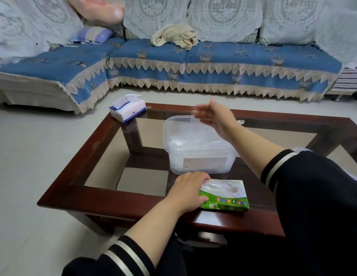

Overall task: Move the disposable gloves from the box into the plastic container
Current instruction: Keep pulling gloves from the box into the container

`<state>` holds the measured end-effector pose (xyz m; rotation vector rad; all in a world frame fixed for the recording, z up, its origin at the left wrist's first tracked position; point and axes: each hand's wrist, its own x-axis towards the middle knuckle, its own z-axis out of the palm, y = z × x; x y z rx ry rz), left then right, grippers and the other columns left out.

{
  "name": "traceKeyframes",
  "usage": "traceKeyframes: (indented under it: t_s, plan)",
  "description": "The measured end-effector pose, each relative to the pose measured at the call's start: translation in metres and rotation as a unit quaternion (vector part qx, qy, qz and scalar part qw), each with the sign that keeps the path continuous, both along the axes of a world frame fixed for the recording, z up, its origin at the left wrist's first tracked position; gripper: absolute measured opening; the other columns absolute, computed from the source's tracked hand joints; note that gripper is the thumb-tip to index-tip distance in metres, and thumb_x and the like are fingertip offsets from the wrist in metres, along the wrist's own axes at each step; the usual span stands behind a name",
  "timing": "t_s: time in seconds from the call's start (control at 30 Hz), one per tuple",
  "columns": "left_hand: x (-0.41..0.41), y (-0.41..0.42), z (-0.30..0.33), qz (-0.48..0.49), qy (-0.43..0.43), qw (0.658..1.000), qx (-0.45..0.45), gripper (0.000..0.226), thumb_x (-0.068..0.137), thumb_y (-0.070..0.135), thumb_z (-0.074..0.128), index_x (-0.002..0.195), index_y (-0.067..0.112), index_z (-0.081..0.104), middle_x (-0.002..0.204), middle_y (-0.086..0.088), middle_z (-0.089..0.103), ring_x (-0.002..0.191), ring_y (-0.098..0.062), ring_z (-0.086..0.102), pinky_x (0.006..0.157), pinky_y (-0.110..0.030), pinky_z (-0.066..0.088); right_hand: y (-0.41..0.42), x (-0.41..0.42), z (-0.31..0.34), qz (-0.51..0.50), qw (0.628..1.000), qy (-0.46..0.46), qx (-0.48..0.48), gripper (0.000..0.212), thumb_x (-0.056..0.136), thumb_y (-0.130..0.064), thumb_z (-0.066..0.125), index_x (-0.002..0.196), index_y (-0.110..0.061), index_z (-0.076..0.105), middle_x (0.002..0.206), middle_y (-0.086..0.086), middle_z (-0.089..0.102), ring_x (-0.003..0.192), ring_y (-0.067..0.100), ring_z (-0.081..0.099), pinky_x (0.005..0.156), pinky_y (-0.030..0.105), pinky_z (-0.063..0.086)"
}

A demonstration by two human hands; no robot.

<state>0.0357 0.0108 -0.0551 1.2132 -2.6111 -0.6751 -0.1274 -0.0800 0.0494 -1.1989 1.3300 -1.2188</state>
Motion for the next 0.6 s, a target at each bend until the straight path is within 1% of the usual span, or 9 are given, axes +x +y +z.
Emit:
traceKeyframes:
  t_s: [0.03, 0.1, 0.17, 0.23, 0.4, 0.47, 0.5, 0.57, 0.6]
  plan:
    - [0.0, 0.001, 0.0, -0.005, -0.004, 1.0, -0.002, 0.049, 0.082, 0.031, 0.066, 0.126, 0.027, 0.047, 0.126, 0.008, 0.051, 0.119, -0.016, 0.041, 0.101, -0.03, 0.027, 0.005, -0.006, 0.005, -0.033, 0.997, -0.066, -0.004, 0.05, 0.105, -0.035, 0.02, 0.103, -0.008, 0.061, 0.094, 0.007, 0.072, 0.096, 0.023, 0.065, 0.096, 0.039, 0.048]
    - [0.0, 0.002, -0.001, -0.01, -0.012, 1.0, -0.008, 0.049, 0.083, 0.034, 0.063, 0.129, 0.026, 0.047, 0.128, 0.008, 0.05, 0.12, -0.016, 0.04, 0.103, -0.028, 0.025, 0.014, -0.017, 0.009, -0.061, 0.987, -0.147, -0.011, 0.048, 0.105, -0.037, 0.021, 0.099, -0.009, 0.06, 0.085, 0.006, 0.07, 0.087, 0.021, 0.064, 0.087, 0.033, 0.048]
    - [-0.001, 0.003, -0.001, -0.007, -0.015, 1.0, -0.008, 0.05, 0.085, 0.04, 0.063, 0.13, 0.026, 0.047, 0.129, 0.008, 0.049, 0.121, -0.015, 0.04, 0.105, -0.029, 0.025, 0.025, -0.024, 0.006, -0.073, 0.982, -0.174, -0.014, 0.046, 0.105, -0.036, 0.023, 0.098, -0.009, 0.059, 0.079, 0.004, 0.068, 0.078, 0.018, 0.062, 0.077, 0.029, 0.047]
    - [-0.002, 0.004, -0.001, 0.004, -0.006, 1.0, -0.005, 0.048, 0.087, 0.045, 0.061, 0.13, 0.027, 0.05, 0.129, 0.009, 0.051, 0.122, -0.015, 0.041, 0.106, -0.03, 0.027, 0.035, -0.028, 0.002, -0.082, 0.977, -0.195, -0.014, 0.043, 0.105, -0.035, 0.024, 0.1, -0.009, 0.059, 0.078, 0.003, 0.067, 0.074, 0.016, 0.061, 0.07, 0.026, 0.048]
    - [-0.008, 0.006, 0.004, 0.011, 0.003, 0.999, -0.039, 0.037, 0.092, 0.041, 0.058, 0.125, 0.027, 0.059, 0.125, 0.008, 0.056, 0.119, -0.015, 0.046, 0.101, -0.029, 0.029, 0.065, -0.033, -0.003, -0.09, 0.961, -0.26, 0.011, 0.029, 0.104, -0.027, 0.035, 0.114, -0.009, 0.056, 0.081, 0.004, 0.065, 0.075, 0.015, 0.064, 0.068, 0.024, 0.054]
    - [-0.009, 0.007, 0.006, 0.004, 0.008, 0.999, -0.046, 0.034, 0.091, 0.039, 0.06, 0.123, 0.027, 0.061, 0.123, 0.008, 0.058, 0.117, -0.014, 0.047, 0.1, -0.029, 0.031, 0.074, -0.032, -0.002, -0.08, 0.964, -0.253, 0.027, 0.023, 0.102, -0.025, 0.041, 0.113, -0.01, 0.056, 0.072, 0.002, 0.06, 0.068, 0.014, 0.058, 0.06, 0.022, 0.051]
    - [-0.01, 0.007, 0.006, 0.002, 0.013, 0.999, -0.048, 0.033, 0.091, 0.038, 0.06, 0.122, 0.027, 0.062, 0.122, 0.008, 0.058, 0.116, -0.013, 0.047, 0.099, -0.029, 0.032, 0.078, -0.032, 0.001, -0.066, 0.971, -0.226, 0.031, 0.021, 0.101, -0.025, 0.044, 0.11, -0.01, 0.056, 0.065, 0.0, 0.054, 0.062, 0.014, 0.052, 0.053, 0.02, 0.046]
    - [-0.009, 0.008, 0.006, -0.003, 0.02, 0.998, -0.055, 0.029, 0.091, 0.037, 0.061, 0.118, 0.027, 0.063, 0.12, 0.009, 0.058, 0.114, -0.012, 0.047, 0.097, -0.028, 0.035, 0.083, -0.032, 0.008, -0.041, 0.991, -0.126, 0.006, 0.019, 0.099, -0.027, 0.049, 0.1, -0.01, 0.059, 0.052, -0.004, 0.042, 0.049, 0.011, 0.038, 0.044, 0.019, 0.034]
    - [-0.009, 0.009, 0.006, -0.005, 0.023, 0.998, -0.061, 0.027, 0.091, 0.037, 0.06, 0.115, 0.027, 0.063, 0.118, 0.009, 0.058, 0.113, -0.012, 0.047, 0.096, -0.028, 0.036, 0.086, -0.031, 0.012, -0.039, 0.995, -0.084, -0.035, 0.021, 0.099, -0.027, 0.05, 0.092, -0.01, 0.06, 0.048, -0.005, 0.039, 0.044, 0.01, 0.032, 0.042, 0.019, 0.03]
